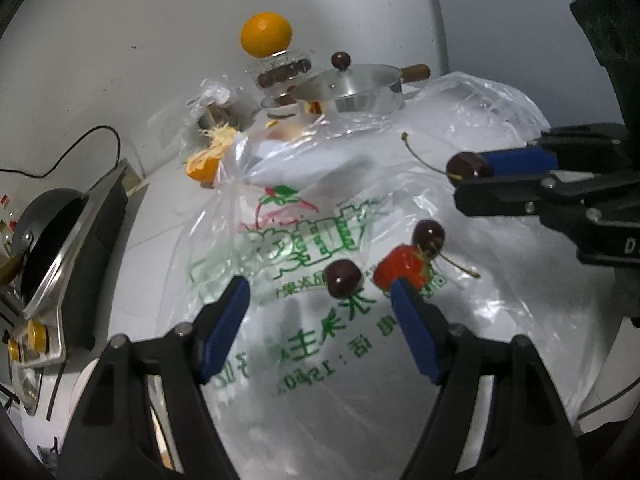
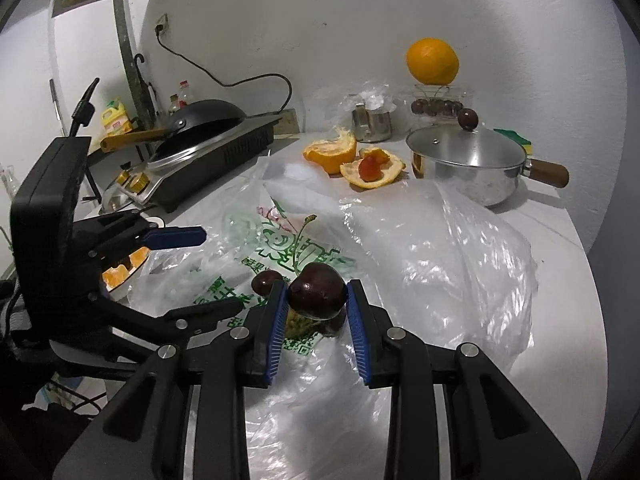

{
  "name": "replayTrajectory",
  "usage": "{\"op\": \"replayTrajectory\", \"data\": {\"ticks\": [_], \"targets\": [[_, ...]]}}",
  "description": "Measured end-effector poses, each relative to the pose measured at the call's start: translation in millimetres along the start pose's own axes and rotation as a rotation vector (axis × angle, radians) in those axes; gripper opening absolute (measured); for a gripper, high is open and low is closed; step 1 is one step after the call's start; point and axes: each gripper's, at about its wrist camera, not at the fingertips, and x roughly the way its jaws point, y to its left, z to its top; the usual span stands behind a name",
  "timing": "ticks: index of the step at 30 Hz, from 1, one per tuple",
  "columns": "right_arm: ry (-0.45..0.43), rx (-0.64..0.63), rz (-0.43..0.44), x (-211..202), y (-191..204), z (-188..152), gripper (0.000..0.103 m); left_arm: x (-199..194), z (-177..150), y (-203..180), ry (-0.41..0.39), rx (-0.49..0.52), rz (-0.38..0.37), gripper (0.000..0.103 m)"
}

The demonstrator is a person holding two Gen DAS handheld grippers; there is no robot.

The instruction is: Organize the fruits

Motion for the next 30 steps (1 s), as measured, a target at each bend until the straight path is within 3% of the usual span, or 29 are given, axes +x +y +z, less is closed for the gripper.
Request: {"op": "replayTrajectory", "data": {"ticks": [2,6,22,24,28,30], "targets": [[0.004,-0.005,0.007,3,-2,2,0.031,7,1,1,0.006,0.005,-0.009,0.073],[0.009,-0.009,0.017,8,-4,3,0.031,20,0,1,0.035,0.020,-0.022,0.059],[0.028,0.013,0.010,20,-13,3,0.031,49,7,1,0.061,0.072,-0.063,0.050],[0.030,0.014,0.009,21,-13,4,0.031,52,7,1,0.063,0.072,-0.075,0.042],[0.033,0.013,0.004,21,-12,4,0.031,53,7,0,0.064,0.078,-0.095,0.038],[0.033,0.013,0.002,20,-12,4,0.031,53,7,-2,0.062,0.087,-0.102,0.031]]}}
